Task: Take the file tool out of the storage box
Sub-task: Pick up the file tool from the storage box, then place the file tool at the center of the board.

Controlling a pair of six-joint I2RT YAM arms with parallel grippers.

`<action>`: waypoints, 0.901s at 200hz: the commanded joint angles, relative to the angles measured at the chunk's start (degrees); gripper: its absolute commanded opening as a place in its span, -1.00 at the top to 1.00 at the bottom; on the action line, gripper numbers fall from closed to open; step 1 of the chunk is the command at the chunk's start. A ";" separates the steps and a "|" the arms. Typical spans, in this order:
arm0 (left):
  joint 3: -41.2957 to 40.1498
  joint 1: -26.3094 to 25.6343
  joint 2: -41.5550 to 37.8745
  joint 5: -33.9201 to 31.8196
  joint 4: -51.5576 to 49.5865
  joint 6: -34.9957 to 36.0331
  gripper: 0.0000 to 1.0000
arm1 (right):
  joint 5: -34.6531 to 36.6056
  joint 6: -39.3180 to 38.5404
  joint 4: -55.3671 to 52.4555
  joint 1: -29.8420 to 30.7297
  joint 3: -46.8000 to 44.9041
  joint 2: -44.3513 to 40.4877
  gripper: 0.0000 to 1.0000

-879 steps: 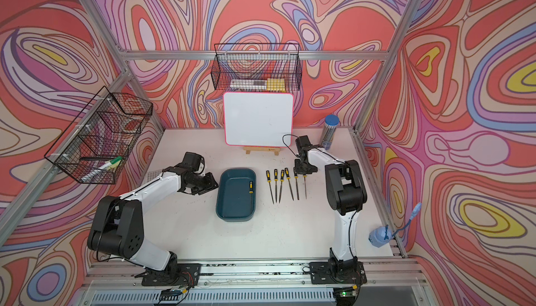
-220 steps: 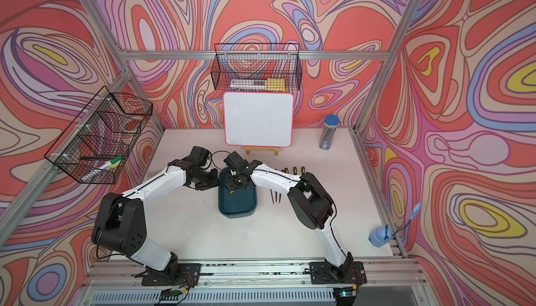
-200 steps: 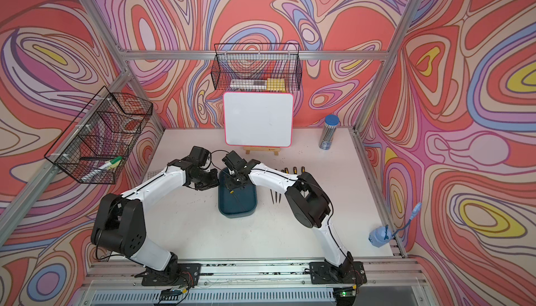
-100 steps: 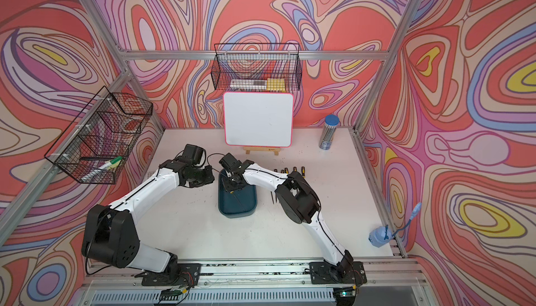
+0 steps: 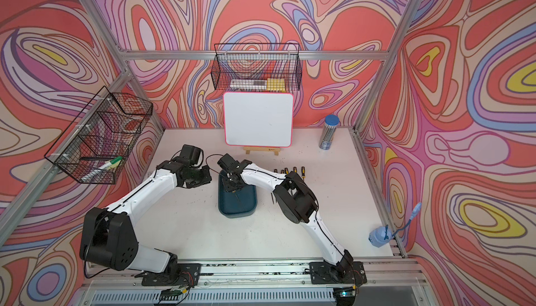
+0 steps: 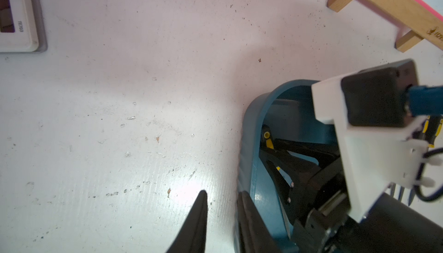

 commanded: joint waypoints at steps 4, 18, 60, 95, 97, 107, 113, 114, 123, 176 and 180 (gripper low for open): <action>-0.85 0.32 -0.16 0.97 -0.51 -0.09 0.45 | 2.02 0.95 0.24 0.35 -0.47 1.05 0.56; -1.02 0.30 -0.15 1.32 -0.33 -0.25 0.45 | 2.09 1.08 0.38 0.35 -0.38 1.23 0.56; -1.87 0.27 -1.51 0.98 0.06 0.23 0.44 | -0.54 4.67 8.58 -0.68 -6.69 -4.33 0.83; -3.22 0.32 -3.19 0.76 1.83 0.47 0.42 | -6.30 8.95 25.35 -4.05 -17.26 -14.93 0.83; -3.22 0.32 -3.13 0.82 1.79 0.41 0.42 | -6.40 9.06 26.00 -4.20 -17.60 -15.35 0.84; -3.09 0.32 -2.81 1.23 1.95 0.39 0.42 | -6.70 9.26 28.54 -4.85 -19.06 -17.40 0.84; -3.05 0.31 -2.60 1.39 2.05 0.45 0.43 | -6.78 9.17 30.02 -5.18 -20.07 -18.56 0.84; -3.05 0.32 -2.59 1.41 2.09 0.46 0.42 | -6.82 9.18 30.23 -5.21 -20.20 -18.78 0.84; -3.05 0.32 -2.36 1.64 2.13 0.31 0.43 | -6.59 8.80 31.96 -5.76 -21.69 -20.49 0.84; -3.40 0.32 -1.62 2.15 2.69 0.31 0.42 | -1.25 6.41 32.17 -11.29 -31.17 -31.51 0.83; -3.36 0.32 -1.51 2.20 2.73 0.32 0.42 | -0.51 5.87 31.36 -11.66 -31.57 -32.00 0.83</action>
